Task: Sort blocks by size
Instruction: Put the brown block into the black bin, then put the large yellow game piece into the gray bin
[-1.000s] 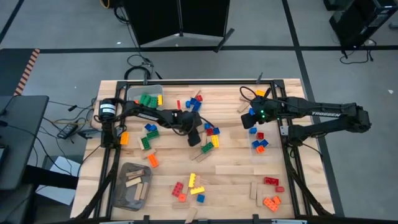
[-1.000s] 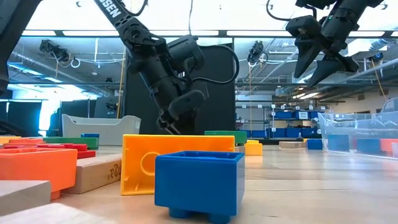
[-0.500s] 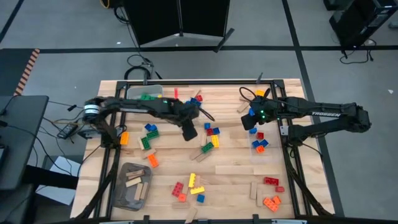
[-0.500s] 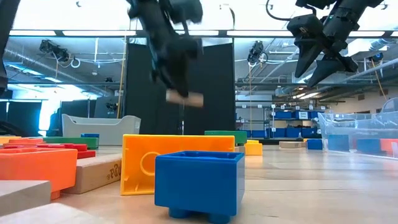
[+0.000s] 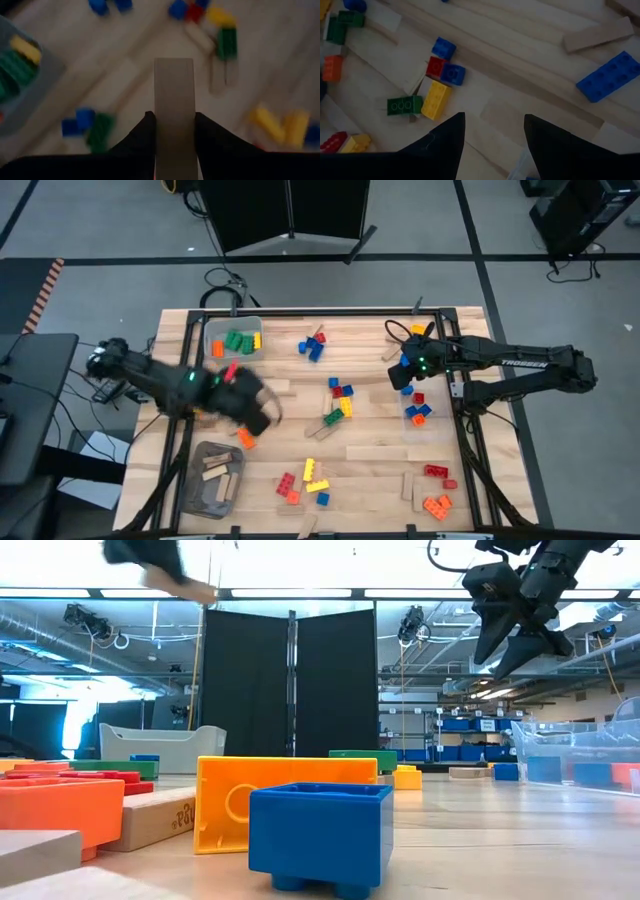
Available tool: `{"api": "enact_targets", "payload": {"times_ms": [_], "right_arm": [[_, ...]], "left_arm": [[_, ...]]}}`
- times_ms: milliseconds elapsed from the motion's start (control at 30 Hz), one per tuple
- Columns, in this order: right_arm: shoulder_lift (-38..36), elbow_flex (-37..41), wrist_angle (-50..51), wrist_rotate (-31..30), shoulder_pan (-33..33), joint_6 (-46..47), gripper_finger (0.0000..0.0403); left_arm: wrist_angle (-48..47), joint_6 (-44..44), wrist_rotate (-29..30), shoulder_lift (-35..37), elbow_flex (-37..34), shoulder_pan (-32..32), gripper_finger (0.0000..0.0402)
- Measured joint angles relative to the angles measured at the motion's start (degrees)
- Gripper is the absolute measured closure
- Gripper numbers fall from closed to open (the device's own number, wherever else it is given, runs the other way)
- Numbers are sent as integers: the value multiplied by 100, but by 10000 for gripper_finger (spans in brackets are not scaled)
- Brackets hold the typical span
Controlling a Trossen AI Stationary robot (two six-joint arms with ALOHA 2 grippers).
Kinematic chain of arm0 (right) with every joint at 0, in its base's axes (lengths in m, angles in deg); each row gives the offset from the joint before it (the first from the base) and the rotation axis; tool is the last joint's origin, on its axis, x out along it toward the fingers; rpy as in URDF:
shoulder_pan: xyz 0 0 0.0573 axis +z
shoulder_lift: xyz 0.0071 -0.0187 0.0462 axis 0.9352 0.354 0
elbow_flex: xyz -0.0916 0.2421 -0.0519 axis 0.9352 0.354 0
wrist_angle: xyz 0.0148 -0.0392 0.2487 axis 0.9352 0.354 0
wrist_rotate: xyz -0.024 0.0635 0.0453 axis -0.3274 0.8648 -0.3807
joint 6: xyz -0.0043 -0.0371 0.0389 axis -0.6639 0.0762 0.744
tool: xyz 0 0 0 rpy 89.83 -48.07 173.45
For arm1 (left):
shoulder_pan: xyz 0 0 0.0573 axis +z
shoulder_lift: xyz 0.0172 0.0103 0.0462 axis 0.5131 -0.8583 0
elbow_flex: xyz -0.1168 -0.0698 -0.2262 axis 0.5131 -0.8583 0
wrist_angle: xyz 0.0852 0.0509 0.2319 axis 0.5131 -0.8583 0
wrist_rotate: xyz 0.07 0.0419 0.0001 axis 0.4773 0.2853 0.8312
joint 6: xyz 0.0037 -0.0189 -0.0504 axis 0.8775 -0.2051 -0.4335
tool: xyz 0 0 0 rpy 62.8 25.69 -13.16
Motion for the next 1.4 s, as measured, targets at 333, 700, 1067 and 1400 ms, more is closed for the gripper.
{"api": "enact_targets", "payload": {"times_ms": [333,700,1067,1400], "right_arm": [[0,0,-17,-2,0,-39,185],[0,0,-210,-2,0,-39,186],[2,0,-360,14,0,-36,187],[0,0,-360,24,0,-25,187]], "left_arm": [[-1494,-2044,-1067,-321,-2,-2494,296],[763,-1926,-2203,-334,-1672,-3085,296],[2593,-2119,-2893,-332,-3161,-3100,260],[2567,-2152,-3402,-310,-3106,-3100,230]]}}
